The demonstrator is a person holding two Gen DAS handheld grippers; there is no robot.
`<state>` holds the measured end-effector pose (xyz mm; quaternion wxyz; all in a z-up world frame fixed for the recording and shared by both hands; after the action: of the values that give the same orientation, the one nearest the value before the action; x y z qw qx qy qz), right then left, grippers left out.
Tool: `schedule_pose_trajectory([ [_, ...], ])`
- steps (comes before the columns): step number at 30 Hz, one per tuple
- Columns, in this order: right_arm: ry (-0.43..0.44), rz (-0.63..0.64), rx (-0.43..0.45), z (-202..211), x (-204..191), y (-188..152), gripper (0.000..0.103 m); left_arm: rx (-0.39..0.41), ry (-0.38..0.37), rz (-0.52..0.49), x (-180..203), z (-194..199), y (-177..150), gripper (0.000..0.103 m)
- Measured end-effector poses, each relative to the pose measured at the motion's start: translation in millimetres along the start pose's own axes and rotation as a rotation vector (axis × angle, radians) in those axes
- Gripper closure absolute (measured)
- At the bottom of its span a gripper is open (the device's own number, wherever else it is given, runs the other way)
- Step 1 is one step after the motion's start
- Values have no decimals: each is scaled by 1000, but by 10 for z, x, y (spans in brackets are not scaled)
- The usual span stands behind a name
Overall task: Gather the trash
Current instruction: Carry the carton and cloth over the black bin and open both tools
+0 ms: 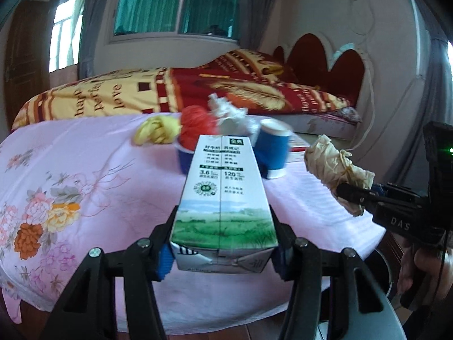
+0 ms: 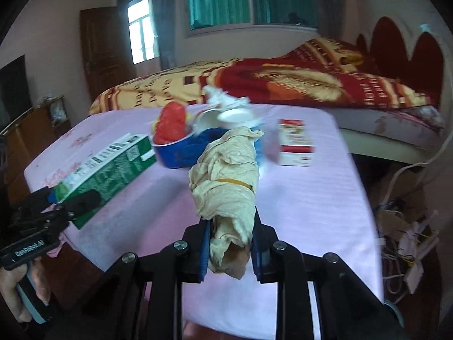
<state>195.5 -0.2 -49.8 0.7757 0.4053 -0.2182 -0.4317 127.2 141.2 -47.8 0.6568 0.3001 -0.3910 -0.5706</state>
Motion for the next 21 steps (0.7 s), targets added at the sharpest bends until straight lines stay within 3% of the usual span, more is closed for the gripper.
schedule_pose_trajectory([
  [14, -200, -146, 18, 885, 1147, -461, 77, -11, -223, -131, 1168, -107, -49, 47],
  [21, -284, -217, -12, 1210, 1673, -851, 77, -46, -336, -210, 1804, -152, -192, 47],
])
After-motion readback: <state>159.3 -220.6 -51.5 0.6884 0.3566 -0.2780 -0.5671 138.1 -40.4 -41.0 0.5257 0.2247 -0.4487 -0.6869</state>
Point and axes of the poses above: each gripper's, at about its wrist camera, not at the fingertips, and z roughly against the way its jaws point, x to its right, y to its top, the point moved 5 cm from there along -z, roughly the way its jaws point, and after that the axes turned 4 degrees about -y, right-handed, at the moved point
